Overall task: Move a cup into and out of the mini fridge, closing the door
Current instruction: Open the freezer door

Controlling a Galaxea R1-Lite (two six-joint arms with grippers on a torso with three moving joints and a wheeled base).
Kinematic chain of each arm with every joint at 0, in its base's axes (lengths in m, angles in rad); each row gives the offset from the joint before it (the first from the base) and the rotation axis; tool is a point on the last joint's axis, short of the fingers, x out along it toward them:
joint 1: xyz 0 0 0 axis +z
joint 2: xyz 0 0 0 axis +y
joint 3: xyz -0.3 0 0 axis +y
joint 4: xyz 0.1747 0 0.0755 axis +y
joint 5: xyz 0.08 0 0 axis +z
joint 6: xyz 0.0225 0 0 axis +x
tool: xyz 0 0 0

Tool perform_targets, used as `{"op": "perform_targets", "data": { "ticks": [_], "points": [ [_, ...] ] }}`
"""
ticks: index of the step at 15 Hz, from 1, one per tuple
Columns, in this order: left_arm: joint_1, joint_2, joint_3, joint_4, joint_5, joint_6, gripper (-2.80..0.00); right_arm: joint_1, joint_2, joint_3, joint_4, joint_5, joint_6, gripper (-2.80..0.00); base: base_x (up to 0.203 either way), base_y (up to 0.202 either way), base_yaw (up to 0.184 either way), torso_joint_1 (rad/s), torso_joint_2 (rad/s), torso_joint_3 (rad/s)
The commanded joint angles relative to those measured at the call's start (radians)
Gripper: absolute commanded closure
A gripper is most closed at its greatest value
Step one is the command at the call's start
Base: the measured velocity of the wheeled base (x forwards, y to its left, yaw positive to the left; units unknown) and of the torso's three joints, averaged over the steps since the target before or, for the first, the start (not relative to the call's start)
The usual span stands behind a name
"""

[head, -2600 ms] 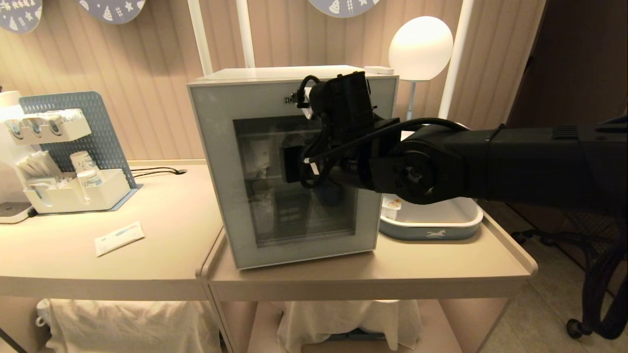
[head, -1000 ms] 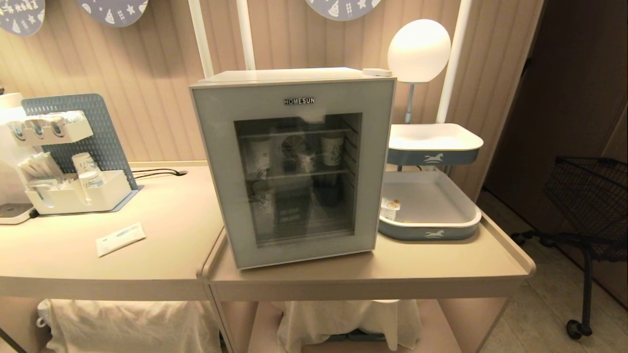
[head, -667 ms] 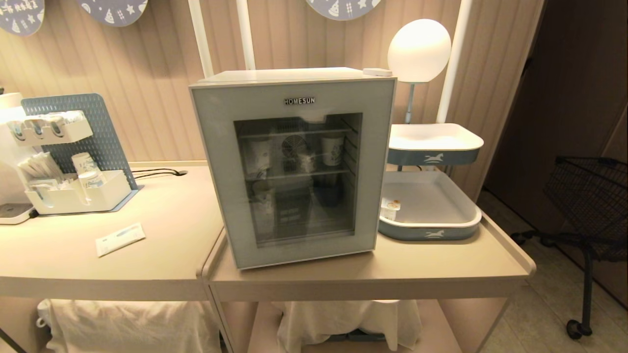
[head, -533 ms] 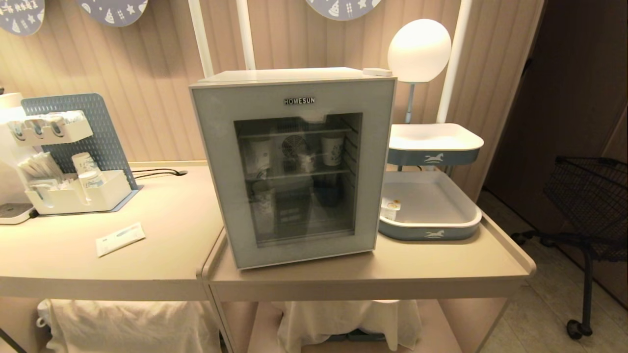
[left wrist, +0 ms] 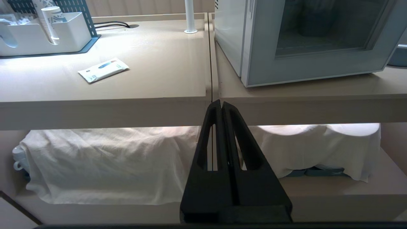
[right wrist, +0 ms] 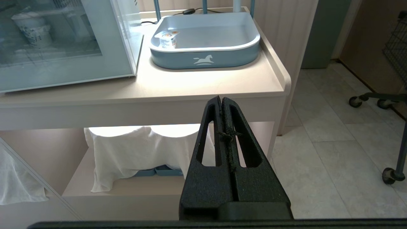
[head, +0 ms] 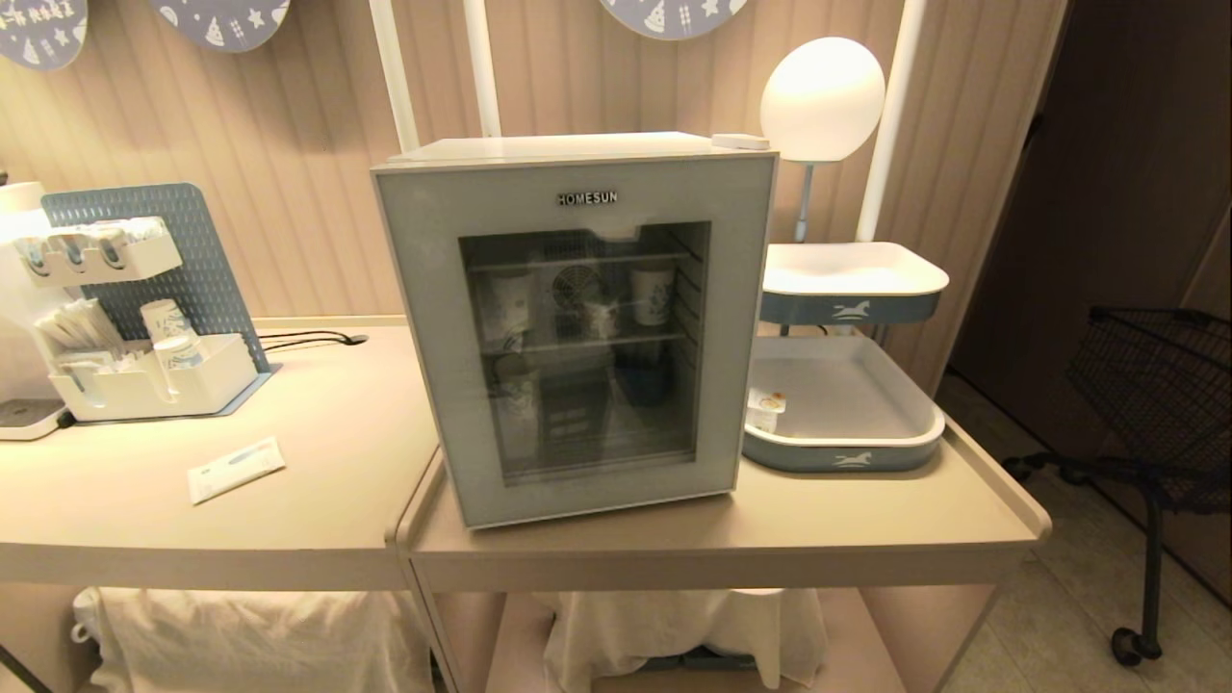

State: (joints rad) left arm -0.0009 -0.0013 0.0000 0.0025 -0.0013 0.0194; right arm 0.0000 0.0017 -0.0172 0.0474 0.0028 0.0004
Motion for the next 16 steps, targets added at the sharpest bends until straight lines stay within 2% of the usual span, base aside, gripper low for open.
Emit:
{"op": "perform_targets", "data": {
  "ticks": [1,10,16],
  "points": [
    [0.000,0.001,0.000,0.005,0.000,0.009,0.00,0.000,0.003,0.000,0.000,0.000,0.000,0.00,0.000,0.000,0.000,0.000,0.00,0.000],
    [0.001,0.001,0.000,0.002,0.001,0.022,0.00,0.000,0.003,0.000,0.000,0.000,0.001,0.00,0.000,0.000,0.000,0.000,0.00,0.000],
    [0.000,0.001,0.002,0.004,0.000,0.017,0.00,0.000,0.003,0.000,0.000,0.000,0.001,0.00,0.001,0.135,-0.004,0.004,0.00,0.002]
  ]
}}
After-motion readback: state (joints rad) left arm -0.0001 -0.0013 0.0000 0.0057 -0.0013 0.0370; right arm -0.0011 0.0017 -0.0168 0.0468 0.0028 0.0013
